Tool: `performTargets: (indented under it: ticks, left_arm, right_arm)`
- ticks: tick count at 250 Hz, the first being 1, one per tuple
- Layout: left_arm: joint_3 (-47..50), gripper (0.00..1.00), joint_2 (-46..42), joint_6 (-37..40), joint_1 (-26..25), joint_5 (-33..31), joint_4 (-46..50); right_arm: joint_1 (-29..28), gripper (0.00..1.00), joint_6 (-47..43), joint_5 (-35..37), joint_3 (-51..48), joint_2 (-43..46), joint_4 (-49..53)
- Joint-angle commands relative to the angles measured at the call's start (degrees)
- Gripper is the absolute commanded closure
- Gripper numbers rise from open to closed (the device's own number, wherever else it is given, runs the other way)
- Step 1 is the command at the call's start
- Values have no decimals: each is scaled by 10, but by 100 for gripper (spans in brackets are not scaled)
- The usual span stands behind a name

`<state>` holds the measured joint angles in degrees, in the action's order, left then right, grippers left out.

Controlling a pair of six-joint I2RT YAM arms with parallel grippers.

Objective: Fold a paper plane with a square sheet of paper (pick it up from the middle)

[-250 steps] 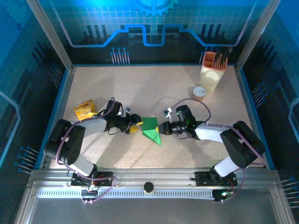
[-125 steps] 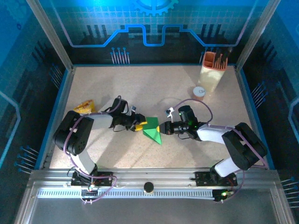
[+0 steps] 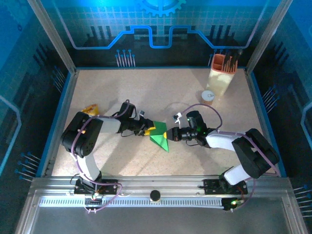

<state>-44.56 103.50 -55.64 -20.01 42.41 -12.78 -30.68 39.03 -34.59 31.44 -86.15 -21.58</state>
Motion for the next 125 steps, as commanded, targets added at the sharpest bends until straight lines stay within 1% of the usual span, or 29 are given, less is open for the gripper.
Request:
performTargets:
  ticks: [1,33,79,125]
  left_arm:
    - [-11,71,16,-13,-4,17,-20]
    - [-11,72,19,-15,-3,10,-26]
    - [-7,77,23,-19,-3,11,-39]
    - [5,78,11,-18,-4,2,-50]
  right_arm:
    - [7,94,5,-11,-6,6,-12]
    - [8,94,5,-11,-8,8,-13]
    - [11,94,3,-8,-11,9,-10]
    - [19,93,-1,-8,-20,10,-5]
